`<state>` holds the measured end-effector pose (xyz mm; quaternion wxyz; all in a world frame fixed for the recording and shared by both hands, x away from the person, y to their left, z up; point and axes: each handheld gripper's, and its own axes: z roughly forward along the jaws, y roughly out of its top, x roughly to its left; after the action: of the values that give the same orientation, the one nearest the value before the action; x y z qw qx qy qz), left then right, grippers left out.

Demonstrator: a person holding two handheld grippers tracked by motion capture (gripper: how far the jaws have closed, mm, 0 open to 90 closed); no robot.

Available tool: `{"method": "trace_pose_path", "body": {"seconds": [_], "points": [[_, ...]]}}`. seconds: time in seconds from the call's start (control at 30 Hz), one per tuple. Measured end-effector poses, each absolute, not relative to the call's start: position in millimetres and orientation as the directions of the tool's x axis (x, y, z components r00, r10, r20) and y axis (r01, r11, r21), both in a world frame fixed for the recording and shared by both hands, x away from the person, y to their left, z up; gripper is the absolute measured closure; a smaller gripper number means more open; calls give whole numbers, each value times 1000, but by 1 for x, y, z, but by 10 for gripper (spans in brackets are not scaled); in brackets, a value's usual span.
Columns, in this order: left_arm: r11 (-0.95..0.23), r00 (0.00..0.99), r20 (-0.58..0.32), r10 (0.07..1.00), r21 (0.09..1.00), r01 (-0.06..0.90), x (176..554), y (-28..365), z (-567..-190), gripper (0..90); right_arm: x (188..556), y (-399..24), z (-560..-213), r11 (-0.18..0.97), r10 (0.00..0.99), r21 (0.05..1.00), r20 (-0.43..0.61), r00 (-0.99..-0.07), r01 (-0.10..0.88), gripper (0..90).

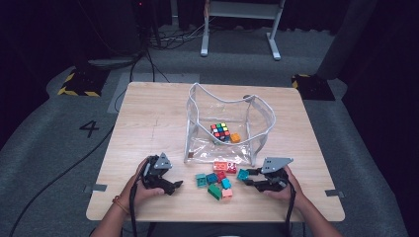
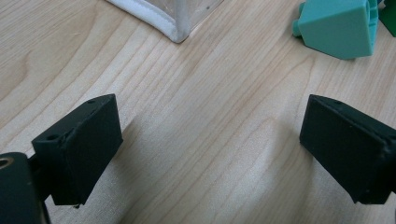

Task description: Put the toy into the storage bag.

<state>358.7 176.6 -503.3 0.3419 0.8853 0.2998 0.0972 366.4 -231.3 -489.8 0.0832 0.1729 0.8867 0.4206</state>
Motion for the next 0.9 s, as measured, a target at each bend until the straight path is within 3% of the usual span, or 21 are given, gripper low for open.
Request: {"method": "trace_pose_path", "body": {"seconds": [0.9], "points": [[-587,801,-33,598,663,465,359,177,-503,57,374,-318,-432,435,568,863,-41,-822,257,597]]}}
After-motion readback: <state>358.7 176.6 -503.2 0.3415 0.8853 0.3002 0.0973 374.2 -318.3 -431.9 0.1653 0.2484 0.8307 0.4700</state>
